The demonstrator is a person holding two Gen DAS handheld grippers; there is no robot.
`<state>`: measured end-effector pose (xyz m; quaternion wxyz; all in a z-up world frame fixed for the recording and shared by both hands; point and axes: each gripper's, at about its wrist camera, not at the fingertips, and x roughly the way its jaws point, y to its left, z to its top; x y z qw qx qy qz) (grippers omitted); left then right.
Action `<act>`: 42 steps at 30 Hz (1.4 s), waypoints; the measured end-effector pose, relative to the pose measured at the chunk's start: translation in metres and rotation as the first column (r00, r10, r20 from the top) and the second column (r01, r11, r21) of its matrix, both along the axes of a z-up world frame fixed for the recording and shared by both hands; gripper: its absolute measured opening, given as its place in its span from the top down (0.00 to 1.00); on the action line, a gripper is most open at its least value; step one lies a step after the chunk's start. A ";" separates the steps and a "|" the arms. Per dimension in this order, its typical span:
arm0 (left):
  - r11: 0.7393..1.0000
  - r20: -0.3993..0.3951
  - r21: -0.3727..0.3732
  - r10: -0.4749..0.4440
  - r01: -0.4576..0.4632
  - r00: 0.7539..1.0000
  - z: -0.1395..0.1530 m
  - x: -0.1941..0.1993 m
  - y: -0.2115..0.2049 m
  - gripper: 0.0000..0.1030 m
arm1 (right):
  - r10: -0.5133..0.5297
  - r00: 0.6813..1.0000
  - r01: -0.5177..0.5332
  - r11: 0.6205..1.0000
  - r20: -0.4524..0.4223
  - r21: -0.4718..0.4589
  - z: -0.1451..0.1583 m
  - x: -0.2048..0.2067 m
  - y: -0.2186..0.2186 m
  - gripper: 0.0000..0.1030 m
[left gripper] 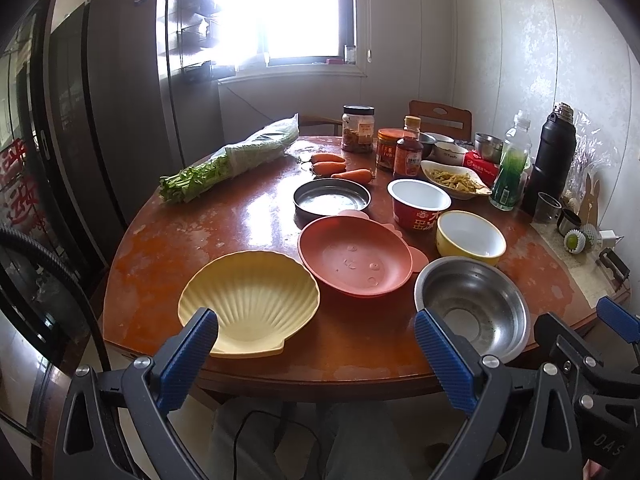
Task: Organize plates and bowls
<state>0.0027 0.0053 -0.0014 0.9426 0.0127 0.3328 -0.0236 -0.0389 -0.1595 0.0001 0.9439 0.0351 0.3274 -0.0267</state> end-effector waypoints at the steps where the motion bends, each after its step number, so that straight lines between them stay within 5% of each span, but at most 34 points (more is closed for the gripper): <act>1: 1.000 0.002 -0.001 0.000 0.000 1.000 0.000 0.000 0.000 0.03 | -0.002 1.000 0.002 1.000 0.000 -0.001 0.000 0.000 0.000 0.00; 18: 0.999 0.014 0.010 -0.047 0.047 0.999 0.002 0.002 0.012 0.03 | 0.008 1.000 -0.008 1.000 0.005 0.017 0.002 0.004 0.008 0.00; 33: 0.999 0.010 -0.044 -0.003 0.003 1.000 0.006 0.027 0.121 0.05 | 0.188 0.982 -0.190 0.980 0.027 0.056 0.006 0.030 0.084 0.00; 42: 0.990 -0.050 0.095 -0.100 0.105 0.994 -0.019 0.049 0.127 0.15 | 0.235 0.971 -0.229 0.969 -0.054 0.092 -0.013 0.053 0.118 0.01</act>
